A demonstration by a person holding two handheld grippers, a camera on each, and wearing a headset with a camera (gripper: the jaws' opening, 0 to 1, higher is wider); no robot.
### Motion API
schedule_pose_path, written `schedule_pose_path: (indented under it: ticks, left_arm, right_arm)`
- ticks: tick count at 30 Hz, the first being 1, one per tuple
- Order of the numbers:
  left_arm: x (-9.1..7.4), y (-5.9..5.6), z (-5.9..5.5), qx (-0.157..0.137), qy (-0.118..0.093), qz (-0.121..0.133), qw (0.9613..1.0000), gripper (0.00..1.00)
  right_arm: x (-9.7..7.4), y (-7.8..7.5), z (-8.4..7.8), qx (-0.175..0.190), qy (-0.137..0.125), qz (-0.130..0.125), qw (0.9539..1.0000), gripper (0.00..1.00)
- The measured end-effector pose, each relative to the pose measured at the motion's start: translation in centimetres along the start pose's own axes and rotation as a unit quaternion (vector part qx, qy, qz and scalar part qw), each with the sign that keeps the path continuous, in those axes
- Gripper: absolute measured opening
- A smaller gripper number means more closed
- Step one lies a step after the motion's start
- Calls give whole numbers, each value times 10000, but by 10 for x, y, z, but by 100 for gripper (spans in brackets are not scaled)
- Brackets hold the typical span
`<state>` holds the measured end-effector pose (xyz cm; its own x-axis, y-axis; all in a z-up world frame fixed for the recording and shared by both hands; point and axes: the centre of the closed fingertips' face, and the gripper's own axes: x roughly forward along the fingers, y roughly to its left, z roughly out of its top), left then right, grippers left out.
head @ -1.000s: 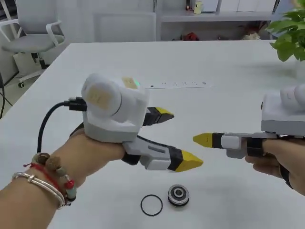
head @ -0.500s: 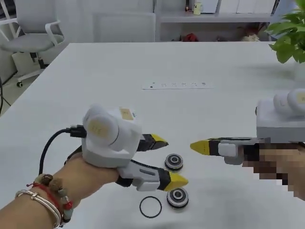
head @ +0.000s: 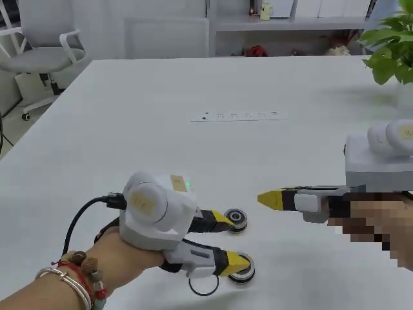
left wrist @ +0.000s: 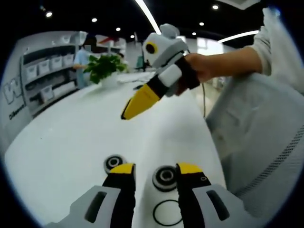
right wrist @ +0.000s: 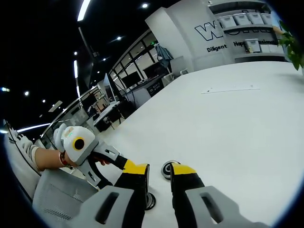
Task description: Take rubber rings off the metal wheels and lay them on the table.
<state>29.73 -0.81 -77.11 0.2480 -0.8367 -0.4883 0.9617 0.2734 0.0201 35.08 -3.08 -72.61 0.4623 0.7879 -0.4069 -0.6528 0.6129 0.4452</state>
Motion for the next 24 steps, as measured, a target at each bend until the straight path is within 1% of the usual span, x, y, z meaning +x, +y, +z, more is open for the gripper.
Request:
schedule_pose_path:
  ticks: [2, 4, 6, 9, 13, 16, 22, 24]
  left_arm:
    - [1, -1, 1, -100, -69, -15, 9999, 33]
    - [1, -1, 1, -73, -66, -14, 10000, 32]
    - [3, -3, -2, -27, -14, -35, 10000, 30]
    - [5, -8, -5, 71, 61, -153, 9998, 27]
    - [6, -16, -8, 77, 102, -356, 9993, 22]
    - [7, -16, -12, 151, 193, -360, 9991, 21]
    - [6, -14, -16, 133, 244, -336, 9990, 19]
    - [6, -16, -19, 128, 291, -381, 9988, 19]
  right_arm:
    - [0, 1, 0, -4, 7, 10, 10000, 14]
    - [1, 1, -1, -10, 32, 13, 10000, 14]
    - [1, 0, -3, -28, 61, 10, 10000, 14]
    - [2, 1, -5, -46, 108, 10, 9999, 14]
    - [2, 1, -7, -94, 162, 20, 9998, 14]
    - [3, 3, -10, -131, 231, 68, 9996, 14]
    - [5, 11, -14, -234, 350, 231, 9988, 14]
    - [7, 13, -18, -318, 437, 276, 9982, 15]
